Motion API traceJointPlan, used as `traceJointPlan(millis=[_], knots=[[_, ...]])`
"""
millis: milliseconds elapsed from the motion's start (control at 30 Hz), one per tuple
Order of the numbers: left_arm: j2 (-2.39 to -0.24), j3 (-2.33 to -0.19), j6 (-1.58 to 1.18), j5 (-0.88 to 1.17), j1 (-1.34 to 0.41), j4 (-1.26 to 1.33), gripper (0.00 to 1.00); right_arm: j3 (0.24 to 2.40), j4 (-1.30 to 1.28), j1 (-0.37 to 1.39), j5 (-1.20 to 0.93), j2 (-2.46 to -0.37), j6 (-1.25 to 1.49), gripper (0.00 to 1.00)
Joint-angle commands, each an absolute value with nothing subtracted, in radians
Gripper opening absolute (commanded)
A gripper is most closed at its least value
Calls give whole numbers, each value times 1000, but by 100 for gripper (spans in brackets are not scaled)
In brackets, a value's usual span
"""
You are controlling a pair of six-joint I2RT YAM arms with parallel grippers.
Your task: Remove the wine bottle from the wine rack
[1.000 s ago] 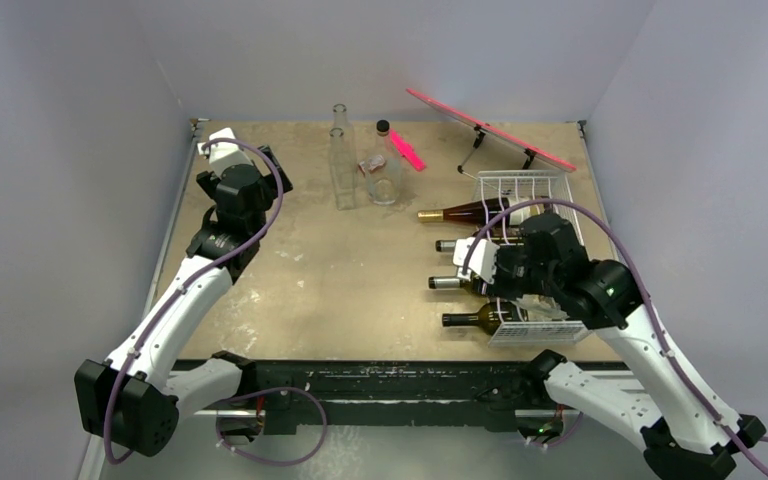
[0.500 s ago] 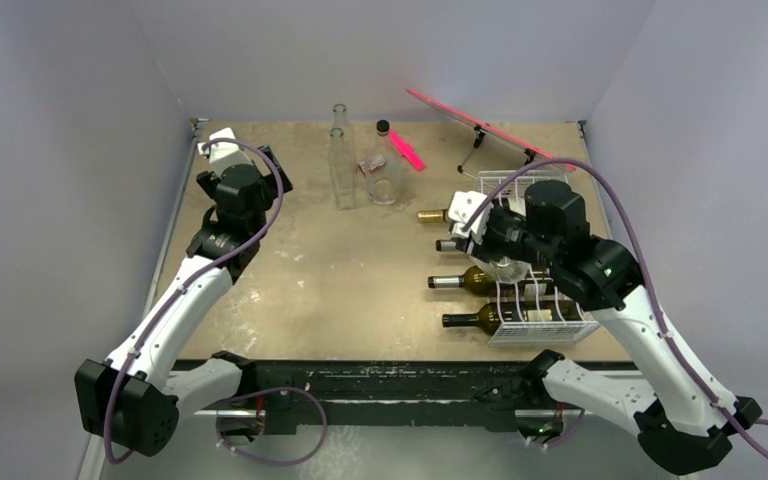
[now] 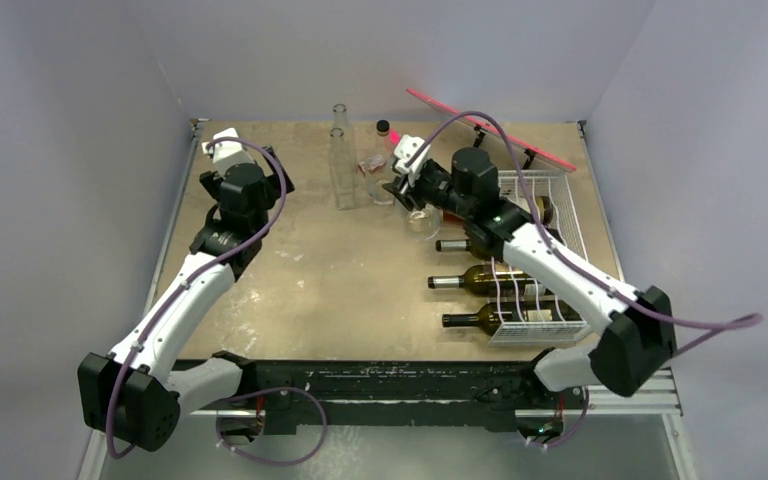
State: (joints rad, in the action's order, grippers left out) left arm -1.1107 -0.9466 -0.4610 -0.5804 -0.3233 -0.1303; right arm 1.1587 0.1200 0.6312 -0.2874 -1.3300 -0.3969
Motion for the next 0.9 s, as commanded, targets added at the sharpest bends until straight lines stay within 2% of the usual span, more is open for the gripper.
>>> traceJointPlan(millis=[0, 267, 567, 867], knots=[[-1108, -987, -462, -593, -328, -101, 92, 1231, 594, 633, -327, -1376, -344, 0], [-1104, -987, -455, -605, -329, -103, 92, 1255, 929, 635, -489, -1592, -118, 0], [-1107, -987, -449, -617, -329, -103, 92, 1355, 1164, 663, -480, -1847, -1, 0], [-1123, -987, -451, -611, -329, -103, 92, 1454, 1229, 692, -455, -1990, 20, 0]])
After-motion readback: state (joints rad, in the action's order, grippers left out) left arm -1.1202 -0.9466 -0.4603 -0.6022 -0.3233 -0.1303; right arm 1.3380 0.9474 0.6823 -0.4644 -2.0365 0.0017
